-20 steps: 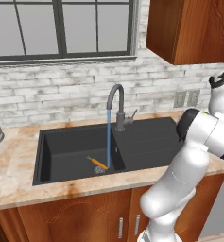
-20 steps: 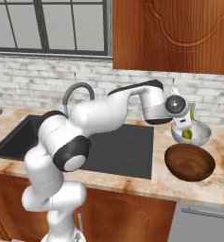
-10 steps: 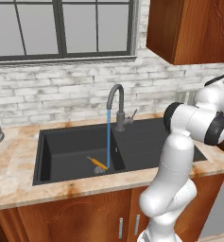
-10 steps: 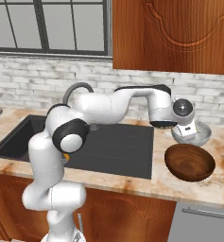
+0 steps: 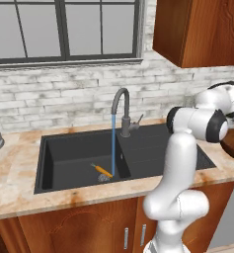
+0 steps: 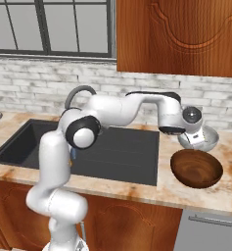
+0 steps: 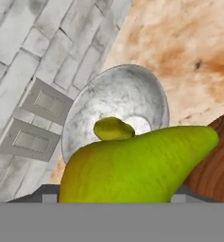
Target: Pick the pears from the sink and place them in one bowl. Place the carrot in the other bowl. Then turn off the sink faucet.
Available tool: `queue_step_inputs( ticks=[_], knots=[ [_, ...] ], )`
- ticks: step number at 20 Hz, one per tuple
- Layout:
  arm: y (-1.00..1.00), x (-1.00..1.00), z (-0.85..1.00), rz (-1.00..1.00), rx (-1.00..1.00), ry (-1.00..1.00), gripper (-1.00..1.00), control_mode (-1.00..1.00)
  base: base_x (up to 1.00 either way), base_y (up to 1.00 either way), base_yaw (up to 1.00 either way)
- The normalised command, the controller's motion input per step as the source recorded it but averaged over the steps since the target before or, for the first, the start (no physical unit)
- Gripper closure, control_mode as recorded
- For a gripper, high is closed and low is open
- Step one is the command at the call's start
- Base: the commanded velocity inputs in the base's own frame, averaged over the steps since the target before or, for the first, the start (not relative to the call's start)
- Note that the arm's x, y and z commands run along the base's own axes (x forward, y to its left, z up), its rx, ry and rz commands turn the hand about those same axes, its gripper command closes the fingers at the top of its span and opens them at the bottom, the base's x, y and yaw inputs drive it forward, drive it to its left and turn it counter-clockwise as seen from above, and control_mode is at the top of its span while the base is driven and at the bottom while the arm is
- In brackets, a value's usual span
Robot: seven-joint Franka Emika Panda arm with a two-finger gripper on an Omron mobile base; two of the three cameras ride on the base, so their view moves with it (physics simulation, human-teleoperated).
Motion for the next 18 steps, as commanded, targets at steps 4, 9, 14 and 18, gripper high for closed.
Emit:
queue_step_inputs(
  ticks=[4, 9, 14, 18],
  knots=[
    [0.00, 0.44, -0.10, 0.00, -0.01, 0.01, 1.00, -1.00, 0.00, 0.00, 0.00],
    [0.00, 0.75, -0.07, 0.00, 0.00, 0.03, 1.00, -1.00, 0.00, 0.00, 0.00],
    [-0.23, 0.70, -0.43, 0.00, 0.00, 0.04, 1.00, -1.00, 0.00, 0.00, 0.00],
    [-0.39, 0.52, -0.29, 0.00, 0.00, 0.00, 1.00, -1.00, 0.00, 0.00, 0.00]
  ],
)
